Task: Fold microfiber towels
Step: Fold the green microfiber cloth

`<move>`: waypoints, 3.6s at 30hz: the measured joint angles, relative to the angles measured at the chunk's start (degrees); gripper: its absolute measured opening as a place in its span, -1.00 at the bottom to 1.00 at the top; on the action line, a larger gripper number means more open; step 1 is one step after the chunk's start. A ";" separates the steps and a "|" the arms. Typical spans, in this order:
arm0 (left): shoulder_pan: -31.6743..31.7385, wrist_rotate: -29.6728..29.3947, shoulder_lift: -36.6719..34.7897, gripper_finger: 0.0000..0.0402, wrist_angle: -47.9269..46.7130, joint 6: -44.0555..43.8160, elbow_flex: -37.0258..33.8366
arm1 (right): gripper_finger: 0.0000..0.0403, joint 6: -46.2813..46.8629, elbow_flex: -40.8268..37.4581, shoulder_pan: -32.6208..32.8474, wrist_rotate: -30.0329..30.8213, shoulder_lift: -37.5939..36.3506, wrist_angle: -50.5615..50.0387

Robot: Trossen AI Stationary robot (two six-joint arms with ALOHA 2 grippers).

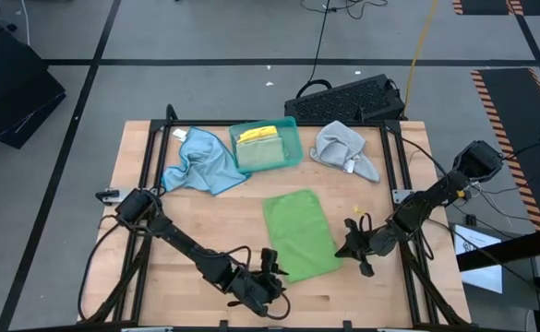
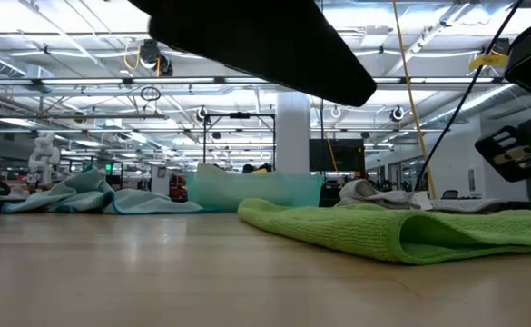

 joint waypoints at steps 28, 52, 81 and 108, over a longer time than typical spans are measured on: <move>5.96 14.70 9.08 -0.14 7.80 15.48 0.15 | -0.84 -2.76 0.00 0.07 -0.08 -0.02 0.40; 6.40 -3.15 4.42 -0.96 13.84 1.34 0.02 | 0.14 -10.46 3.17 13.12 18.72 10.99 10.62; 6.32 -12.41 1.39 -0.98 15.97 -0.70 0.00 | -0.04 -3.32 9.97 13.62 33.27 31.25 11.06; -5.88 -18.54 1.39 -0.98 15.22 -17.67 0.00 | -0.97 9.79 17.82 10.54 6.25 21.57 11.93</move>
